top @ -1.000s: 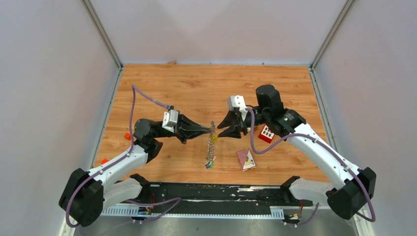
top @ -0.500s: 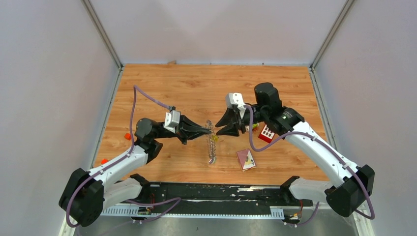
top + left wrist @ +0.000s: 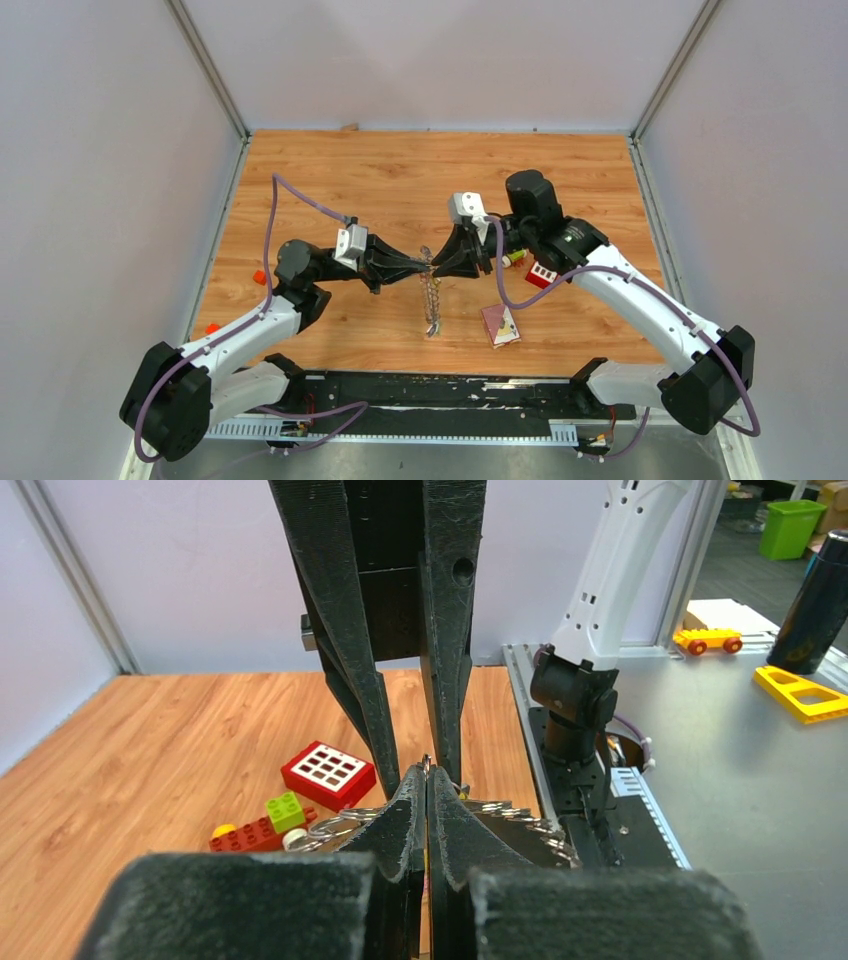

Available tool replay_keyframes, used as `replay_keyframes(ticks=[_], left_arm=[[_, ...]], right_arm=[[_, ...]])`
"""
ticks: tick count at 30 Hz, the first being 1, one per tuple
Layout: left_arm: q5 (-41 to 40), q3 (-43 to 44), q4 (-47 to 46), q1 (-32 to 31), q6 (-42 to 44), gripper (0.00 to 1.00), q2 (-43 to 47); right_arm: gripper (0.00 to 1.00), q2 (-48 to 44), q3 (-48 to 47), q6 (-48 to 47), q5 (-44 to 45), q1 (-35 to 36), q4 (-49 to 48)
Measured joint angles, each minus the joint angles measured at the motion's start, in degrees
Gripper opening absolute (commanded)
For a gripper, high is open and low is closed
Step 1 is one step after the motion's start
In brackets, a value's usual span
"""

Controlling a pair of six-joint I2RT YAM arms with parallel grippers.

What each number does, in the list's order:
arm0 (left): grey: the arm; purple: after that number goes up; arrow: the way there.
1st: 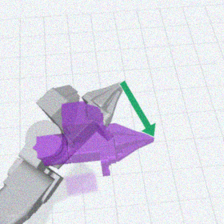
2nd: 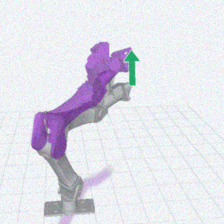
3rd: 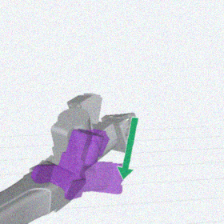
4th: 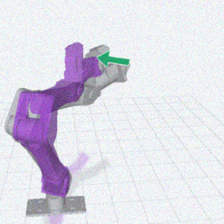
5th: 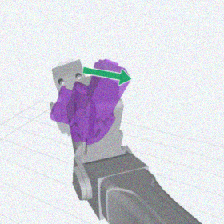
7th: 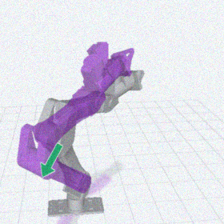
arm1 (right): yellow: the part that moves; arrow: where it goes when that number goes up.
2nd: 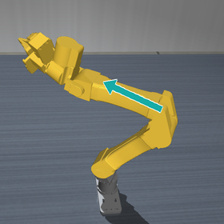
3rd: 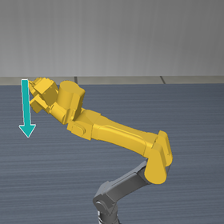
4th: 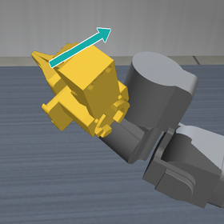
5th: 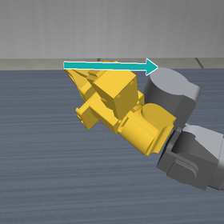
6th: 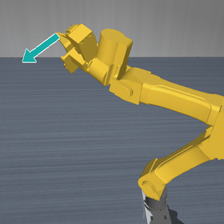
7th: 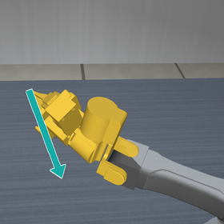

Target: Put the keys on the keyring

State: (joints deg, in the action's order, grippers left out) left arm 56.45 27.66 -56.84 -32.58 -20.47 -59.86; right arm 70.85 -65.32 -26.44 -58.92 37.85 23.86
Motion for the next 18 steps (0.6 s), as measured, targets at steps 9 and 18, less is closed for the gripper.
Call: replay_keyframes(ticks=[9, 18], left_arm=[[0.0, -0.8, -0.5, 0.0, -0.3, 0.0, 0.0], [0.5, -1.7, -2.8, 0.1, -1.0, 0.0, 0.1]], right_arm=[[0.24, 1.0, 0.0, 0.0, 0.7, 0.7, -0.8], [0.32, 1.3, 0.0, -1.0, 1.5, 1.0, -0.7]])
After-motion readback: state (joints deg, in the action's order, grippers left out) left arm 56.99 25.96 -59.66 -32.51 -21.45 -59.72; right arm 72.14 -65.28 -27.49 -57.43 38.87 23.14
